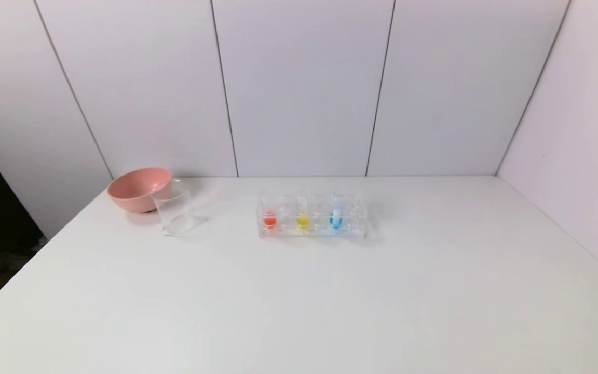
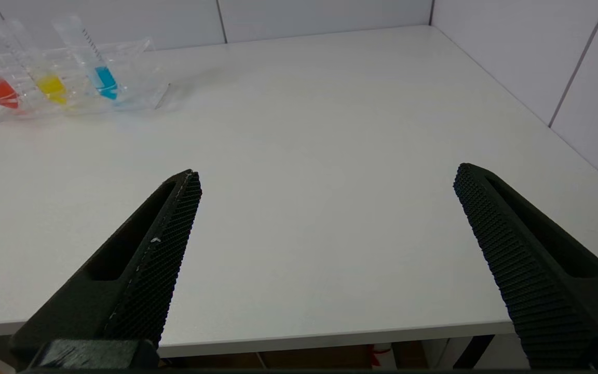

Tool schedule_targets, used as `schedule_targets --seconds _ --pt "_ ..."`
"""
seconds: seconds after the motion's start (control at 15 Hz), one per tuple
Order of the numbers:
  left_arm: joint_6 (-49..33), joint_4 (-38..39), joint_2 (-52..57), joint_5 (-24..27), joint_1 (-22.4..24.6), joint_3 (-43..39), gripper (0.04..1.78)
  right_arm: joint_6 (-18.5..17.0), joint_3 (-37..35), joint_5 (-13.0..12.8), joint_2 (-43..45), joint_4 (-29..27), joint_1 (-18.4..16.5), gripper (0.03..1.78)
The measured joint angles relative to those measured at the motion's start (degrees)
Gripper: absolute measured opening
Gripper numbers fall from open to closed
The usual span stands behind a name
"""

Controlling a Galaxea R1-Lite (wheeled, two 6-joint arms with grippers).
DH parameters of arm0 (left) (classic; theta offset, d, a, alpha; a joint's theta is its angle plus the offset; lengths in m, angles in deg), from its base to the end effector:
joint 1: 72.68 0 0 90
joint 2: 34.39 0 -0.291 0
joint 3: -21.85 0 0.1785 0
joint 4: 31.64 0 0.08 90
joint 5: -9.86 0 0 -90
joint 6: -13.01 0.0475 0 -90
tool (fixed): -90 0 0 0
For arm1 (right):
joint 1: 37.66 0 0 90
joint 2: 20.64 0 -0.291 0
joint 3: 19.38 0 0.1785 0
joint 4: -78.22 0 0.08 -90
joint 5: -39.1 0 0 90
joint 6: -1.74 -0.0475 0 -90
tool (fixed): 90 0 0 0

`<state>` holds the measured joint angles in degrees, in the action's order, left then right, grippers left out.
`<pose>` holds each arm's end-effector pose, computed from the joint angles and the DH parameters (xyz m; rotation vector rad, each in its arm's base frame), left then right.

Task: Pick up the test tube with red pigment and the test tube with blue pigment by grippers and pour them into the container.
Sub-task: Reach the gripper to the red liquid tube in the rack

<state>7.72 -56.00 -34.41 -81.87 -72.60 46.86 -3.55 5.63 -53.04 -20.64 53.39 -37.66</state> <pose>-0.0017 0.0014 0.0769 -0.0925 -0.0124 0.0311 -0.0018 -0.0018 0.0759 0.0924 -0.0049 -0.0372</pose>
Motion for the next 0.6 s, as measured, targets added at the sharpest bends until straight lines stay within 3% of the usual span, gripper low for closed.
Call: schedule_targets --seconds 0.6 --pt "1.02 0.0 0.0 -0.09 0.0 0.0 1.76 -0.02 0.0 -0.02 0.0 -0.02 0.0 1.77"
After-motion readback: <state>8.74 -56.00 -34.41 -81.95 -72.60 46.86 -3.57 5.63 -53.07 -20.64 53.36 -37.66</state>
